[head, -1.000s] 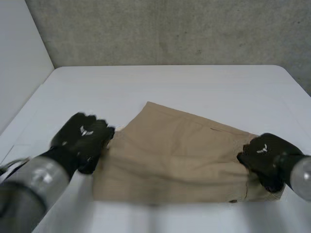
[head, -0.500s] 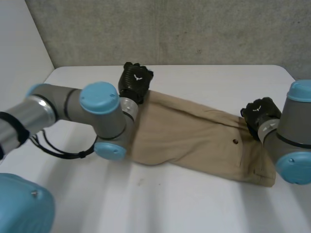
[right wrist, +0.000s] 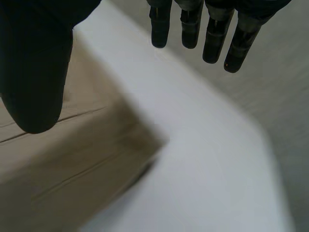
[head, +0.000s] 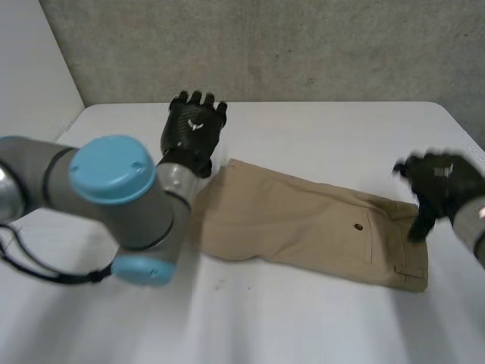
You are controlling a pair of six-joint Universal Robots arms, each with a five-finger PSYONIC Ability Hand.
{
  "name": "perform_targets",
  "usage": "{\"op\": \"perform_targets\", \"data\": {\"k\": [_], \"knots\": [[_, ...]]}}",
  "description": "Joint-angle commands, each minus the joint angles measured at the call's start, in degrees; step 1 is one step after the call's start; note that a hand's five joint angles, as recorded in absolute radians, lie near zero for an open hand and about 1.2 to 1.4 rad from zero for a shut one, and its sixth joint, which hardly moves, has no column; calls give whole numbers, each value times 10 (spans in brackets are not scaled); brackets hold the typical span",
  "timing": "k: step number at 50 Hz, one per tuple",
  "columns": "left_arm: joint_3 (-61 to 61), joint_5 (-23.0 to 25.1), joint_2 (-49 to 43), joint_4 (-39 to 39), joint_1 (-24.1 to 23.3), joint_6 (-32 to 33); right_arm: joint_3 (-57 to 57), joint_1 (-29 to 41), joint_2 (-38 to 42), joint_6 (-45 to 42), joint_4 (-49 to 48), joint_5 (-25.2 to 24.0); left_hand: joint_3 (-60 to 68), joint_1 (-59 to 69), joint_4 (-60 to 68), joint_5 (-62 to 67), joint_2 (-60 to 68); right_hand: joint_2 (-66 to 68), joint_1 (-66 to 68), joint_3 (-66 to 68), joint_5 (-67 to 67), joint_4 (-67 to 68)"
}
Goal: Fold the shorts.
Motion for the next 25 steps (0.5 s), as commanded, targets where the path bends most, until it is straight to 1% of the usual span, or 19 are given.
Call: {"op": "perform_targets", "data": {"k": [1, 3, 6, 9, 13, 15, 16, 17, 20, 22, 24, 25], "knots": [[-111, 2, 64, -2, -2, -55, 123, -47, -3, 49, -37, -98, -21, -8, -16, -25, -17, 45, 55, 48, 37, 37], [-132, 3, 72, -2, -2, -59, 149, -63, 4, 49, -81, -100, -21, -8, -16, -25, -17, 96, 105, 99, 87, 88], [-144, 3, 76, -2, -2, -62, 167, -68, 23, 47, -127, -97, -21, -8, -16, -25, -17, 126, 136, 129, 117, 118], [-152, 2, 75, -2, -2, -62, 168, -72, 53, 41, -150, -96, -21, -8, -16, -25, -17, 178, 188, 181, 169, 170], [-156, 2, 72, -2, -2, -62, 161, -73, 99, 6, -181, -79, -21, -8, -16, -25, -17, 250, 260, 253, 242, 242], [-157, 0, 69, -2, 0, -63, 161, -73, 108, -7, -186, -72, -21, -8, -16, -25, -17, 383, 392, 386, 374, 375], [-158, 0, 69, -2, 0, -63, 161, -74, 111, -12, -187, -68, -21, -8, -16, -25, -17, 487, 496, 490, 478, 479], [-159, 0, 69, -2, 0, -63, 160, -78, 110, -19, -187, -62, -21, -8, -16, -25, -17, 672, 682, 675, 663, 664], [-162, -1, 70, -2, 1, -66, 158, -91, 108, -29, -185, -56, -21, -8, -16, -25, -17, 674, 684, 677, 665, 666], [-165, -3, 75, -2, 1, -67, 158, -103, 93, -52, -180, -59, -21, -8, -16, -25, -17, 674, 684, 677, 665, 666], [-166, -3, 82, -3, 2, -67, 153, -115, 31, -113, -161, -56, -21, -8, -16, -25, -17, 674, 684, 677, 665, 666], [-169, -3, 92, -4, 4, -67, 152, -117, 16, -130, -154, -54, -21, -8, -16, -25, -17, 674, 684, 677, 665, 666]]}}
